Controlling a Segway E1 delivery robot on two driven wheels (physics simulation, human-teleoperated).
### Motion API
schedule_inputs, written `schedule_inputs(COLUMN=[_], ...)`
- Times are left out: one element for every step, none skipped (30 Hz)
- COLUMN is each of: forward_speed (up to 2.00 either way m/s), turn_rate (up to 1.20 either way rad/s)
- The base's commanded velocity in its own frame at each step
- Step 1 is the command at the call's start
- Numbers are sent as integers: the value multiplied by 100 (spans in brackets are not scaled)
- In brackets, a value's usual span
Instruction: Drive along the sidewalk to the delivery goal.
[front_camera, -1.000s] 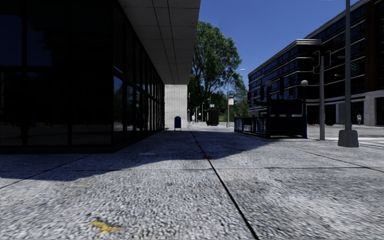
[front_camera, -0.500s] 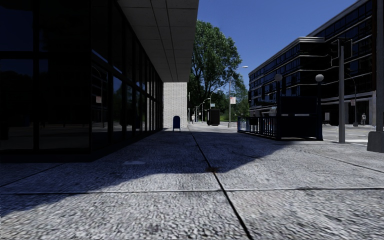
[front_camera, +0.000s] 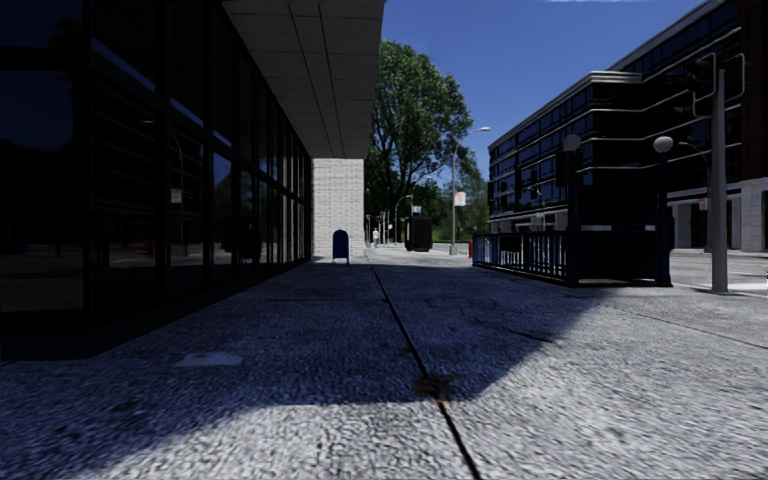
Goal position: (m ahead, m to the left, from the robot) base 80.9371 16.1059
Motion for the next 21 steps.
schedule_inputs(forward_speed=[200,200,200,200,200,200,200,200,200,200,200,200,200,200,200,200,200,200,200,200,200], turn_rate=[-30,-30,-32,-36,-36,-38,-38,-38,-38,-38,-38,-38,-38,-31,-31,0,0,0,0,0,0])
